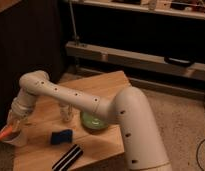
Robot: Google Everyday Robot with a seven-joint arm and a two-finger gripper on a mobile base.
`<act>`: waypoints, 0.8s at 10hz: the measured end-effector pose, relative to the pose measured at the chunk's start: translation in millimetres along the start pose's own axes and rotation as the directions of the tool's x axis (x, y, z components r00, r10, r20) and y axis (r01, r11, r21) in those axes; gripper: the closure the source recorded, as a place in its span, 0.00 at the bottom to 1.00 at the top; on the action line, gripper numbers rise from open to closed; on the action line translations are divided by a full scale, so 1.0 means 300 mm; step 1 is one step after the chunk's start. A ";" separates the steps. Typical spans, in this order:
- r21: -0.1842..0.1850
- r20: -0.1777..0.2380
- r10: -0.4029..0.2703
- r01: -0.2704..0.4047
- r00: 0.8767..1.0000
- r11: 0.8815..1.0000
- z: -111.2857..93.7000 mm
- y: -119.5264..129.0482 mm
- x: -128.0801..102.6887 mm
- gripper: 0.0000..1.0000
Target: Place the pepper in the ceramic cup
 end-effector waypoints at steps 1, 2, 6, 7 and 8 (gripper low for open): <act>-0.004 -0.007 0.005 -0.005 1.000 1.000 -0.005 0.001 -0.002 0.20; -0.006 -0.010 0.009 -0.009 1.000 1.000 -0.009 -0.001 -0.005 0.20; -0.022 -0.005 0.020 -0.020 1.000 1.000 -0.026 -0.003 -0.012 0.20; -0.030 -0.004 0.018 -0.018 1.000 0.999 -0.036 -0.001 -0.010 0.20; -0.038 0.000 0.011 -0.011 1.000 0.999 -0.055 0.005 -0.002 0.20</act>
